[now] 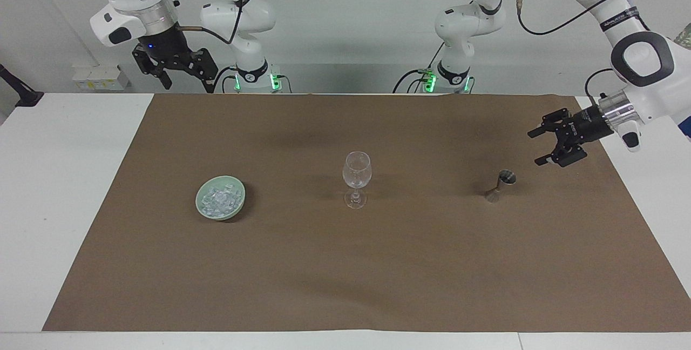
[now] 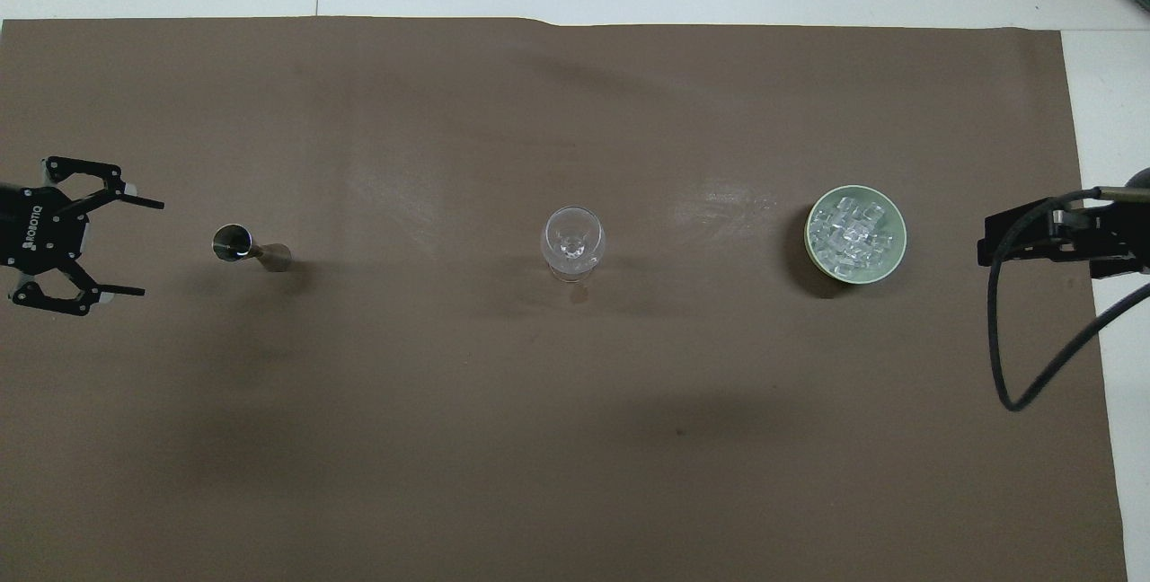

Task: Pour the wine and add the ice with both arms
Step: 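Open the left gripper and move it toward the small dark bottle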

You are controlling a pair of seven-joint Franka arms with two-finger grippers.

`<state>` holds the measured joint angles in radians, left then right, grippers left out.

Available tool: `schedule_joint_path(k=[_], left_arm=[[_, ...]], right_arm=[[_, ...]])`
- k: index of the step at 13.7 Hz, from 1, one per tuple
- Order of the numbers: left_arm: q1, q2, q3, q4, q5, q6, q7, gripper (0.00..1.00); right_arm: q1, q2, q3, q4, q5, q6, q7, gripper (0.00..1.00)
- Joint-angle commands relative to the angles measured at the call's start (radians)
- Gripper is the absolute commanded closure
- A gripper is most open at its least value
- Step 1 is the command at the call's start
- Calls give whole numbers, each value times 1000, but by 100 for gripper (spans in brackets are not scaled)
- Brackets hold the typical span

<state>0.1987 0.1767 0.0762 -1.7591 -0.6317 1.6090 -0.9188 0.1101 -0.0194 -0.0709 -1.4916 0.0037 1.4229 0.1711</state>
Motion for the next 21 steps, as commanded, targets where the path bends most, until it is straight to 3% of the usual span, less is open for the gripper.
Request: schedule_joint_path(k=[1, 5, 17, 21], left_arm=[[24, 21, -4, -3, -49, -12, -12, 0], [50, 59, -3, -11, -91, -8, -11, 0], [81, 40, 19, -63, -157, -6, -15, 0], [71, 33, 19, -128, -193, 89, -52, 0]], right_arm=[[-10, -19, 3, -24, -11, 22, -27, 0], [-10, -19, 3, -24, -11, 22, -27, 0], [-10, -19, 3, -24, -11, 22, -25, 0], [-10, -19, 3, -24, -11, 22, -25, 0]])
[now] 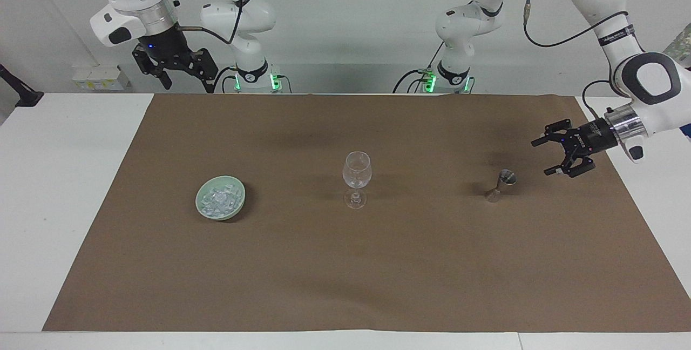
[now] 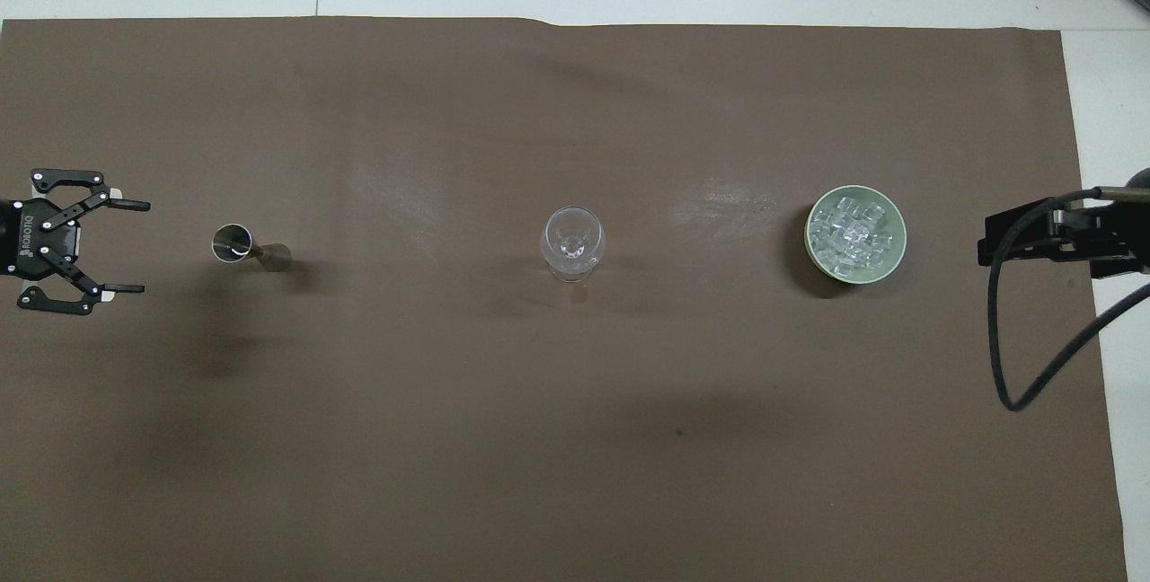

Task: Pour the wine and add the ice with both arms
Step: 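Open the left gripper and move it toward the small dark bottle, then advance the open left gripper around the small dark bottle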

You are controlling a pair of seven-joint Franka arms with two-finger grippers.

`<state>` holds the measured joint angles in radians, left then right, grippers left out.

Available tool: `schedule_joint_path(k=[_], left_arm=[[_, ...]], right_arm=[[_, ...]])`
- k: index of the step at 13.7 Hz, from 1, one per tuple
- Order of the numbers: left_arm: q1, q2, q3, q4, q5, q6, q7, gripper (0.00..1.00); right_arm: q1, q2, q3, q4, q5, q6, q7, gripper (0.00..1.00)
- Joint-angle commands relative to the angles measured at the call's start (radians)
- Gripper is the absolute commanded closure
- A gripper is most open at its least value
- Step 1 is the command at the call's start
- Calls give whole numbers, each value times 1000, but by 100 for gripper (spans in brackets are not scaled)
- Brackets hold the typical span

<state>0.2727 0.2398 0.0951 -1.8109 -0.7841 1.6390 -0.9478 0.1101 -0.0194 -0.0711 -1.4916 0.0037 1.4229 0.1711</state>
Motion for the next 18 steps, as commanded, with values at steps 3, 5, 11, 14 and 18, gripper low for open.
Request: schedule_joint_path(k=[3, 5, 11, 14, 18], left_arm=[[-7, -8, 0, -107, -91, 119, -23, 0], [5, 7, 0, -101, -115, 116, -9, 0], [5, 16, 2, -94, -182, 81, 8, 0], [10, 16, 32, -94, -190, 29, 9, 0], [23, 87, 44, -96, -251, 10, 15, 0]], right_arm=[[-10, -19, 4, -24, -11, 22, -25, 0], [-10, -19, 4, -24, -11, 22, -27, 0], [-10, -19, 4, -24, -11, 22, -27, 0], [-10, -19, 4, -24, -11, 22, -27, 0], [-10, -19, 4, -24, -11, 22, -27, 0]])
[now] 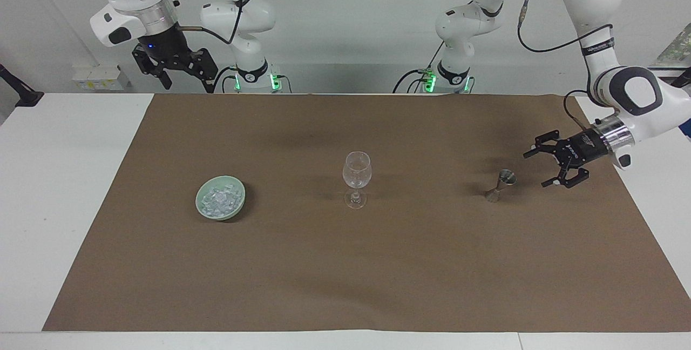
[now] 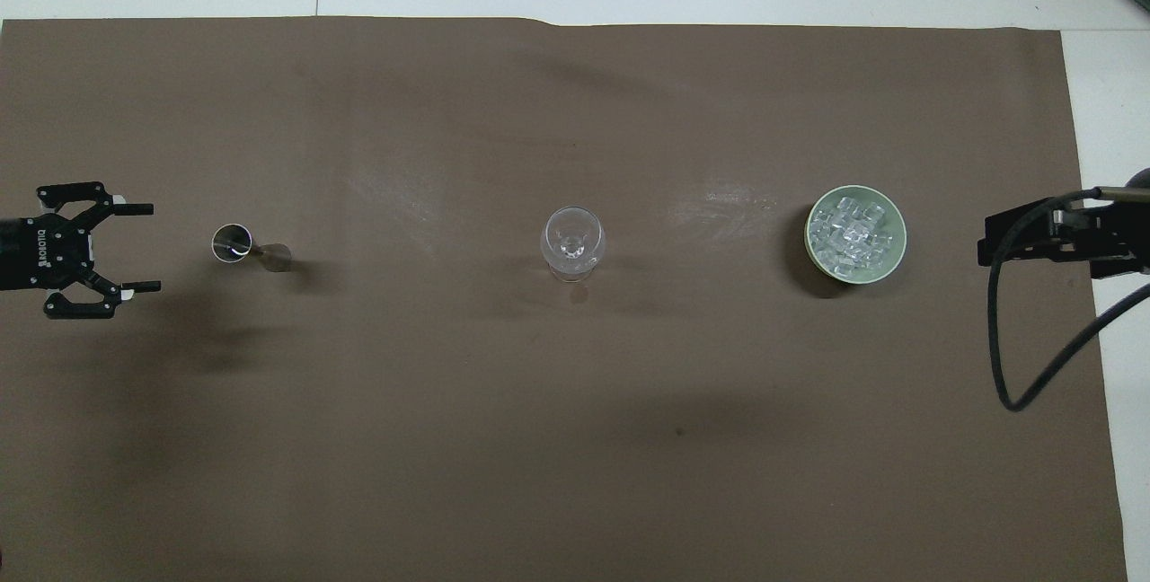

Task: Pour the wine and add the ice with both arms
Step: 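Advance the open left gripper around the small dark bottle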

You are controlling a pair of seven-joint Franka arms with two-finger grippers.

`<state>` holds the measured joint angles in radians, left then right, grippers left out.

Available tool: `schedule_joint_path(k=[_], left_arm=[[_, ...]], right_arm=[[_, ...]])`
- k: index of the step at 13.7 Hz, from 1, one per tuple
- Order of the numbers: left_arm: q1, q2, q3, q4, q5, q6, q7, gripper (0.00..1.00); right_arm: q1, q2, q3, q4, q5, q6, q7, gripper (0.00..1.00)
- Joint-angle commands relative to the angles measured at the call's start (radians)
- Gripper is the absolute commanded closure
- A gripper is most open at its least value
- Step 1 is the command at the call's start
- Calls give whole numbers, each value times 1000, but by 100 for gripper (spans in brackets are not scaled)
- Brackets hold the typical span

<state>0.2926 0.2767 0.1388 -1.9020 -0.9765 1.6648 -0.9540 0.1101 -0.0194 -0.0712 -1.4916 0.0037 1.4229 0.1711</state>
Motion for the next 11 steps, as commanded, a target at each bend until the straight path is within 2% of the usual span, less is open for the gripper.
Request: schedule_joint_path(k=[1, 11], left_arm=[[0, 67, -1, -5, -74, -13, 24, 0], [-20, 125, -2, -48, -145, -53, 231, 0]], right_arm=[[-10, -19, 4, -24, -11, 22, -27, 0], [-10, -19, 4, -24, -11, 22, -27, 0]])
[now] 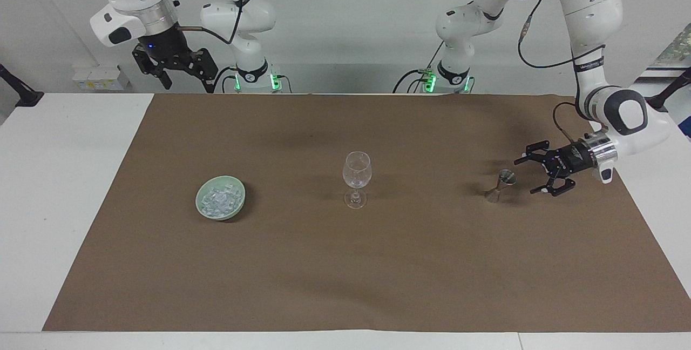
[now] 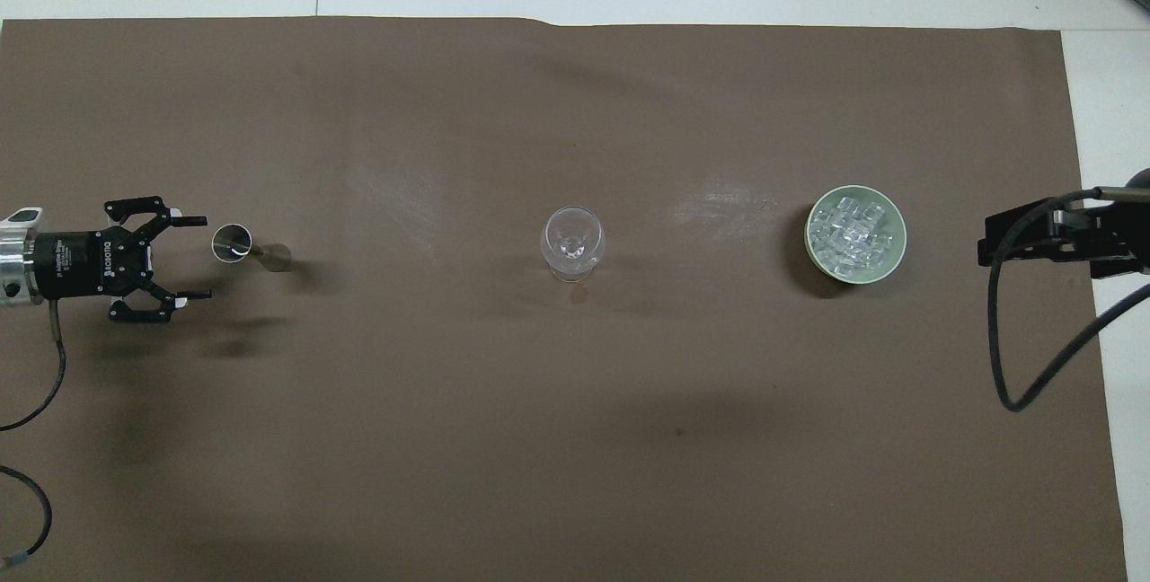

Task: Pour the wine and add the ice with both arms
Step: 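Advance the open left gripper around the small dark bottle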

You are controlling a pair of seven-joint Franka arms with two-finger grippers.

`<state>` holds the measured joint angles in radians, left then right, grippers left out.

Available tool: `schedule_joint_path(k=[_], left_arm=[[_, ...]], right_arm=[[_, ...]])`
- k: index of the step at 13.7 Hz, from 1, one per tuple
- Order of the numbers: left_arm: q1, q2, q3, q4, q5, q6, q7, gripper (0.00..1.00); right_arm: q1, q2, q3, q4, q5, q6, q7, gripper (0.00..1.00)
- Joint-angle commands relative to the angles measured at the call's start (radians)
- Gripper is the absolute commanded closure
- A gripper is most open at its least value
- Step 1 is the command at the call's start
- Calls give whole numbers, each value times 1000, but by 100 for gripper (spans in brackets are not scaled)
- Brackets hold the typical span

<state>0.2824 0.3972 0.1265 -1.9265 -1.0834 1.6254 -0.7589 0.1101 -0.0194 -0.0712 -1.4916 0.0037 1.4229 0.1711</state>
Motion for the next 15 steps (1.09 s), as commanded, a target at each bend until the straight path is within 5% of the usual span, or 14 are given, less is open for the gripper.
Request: schedule_joint_path(k=[1, 15], left_arm=[[-12, 6, 12, -37, -70, -13, 56, 0], [-48, 58, -2, -45, -151, 42, 118, 0]], right_arm=[[-10, -19, 4, -24, -11, 22, -27, 0], [-10, -19, 4, -24, -11, 22, -27, 0]])
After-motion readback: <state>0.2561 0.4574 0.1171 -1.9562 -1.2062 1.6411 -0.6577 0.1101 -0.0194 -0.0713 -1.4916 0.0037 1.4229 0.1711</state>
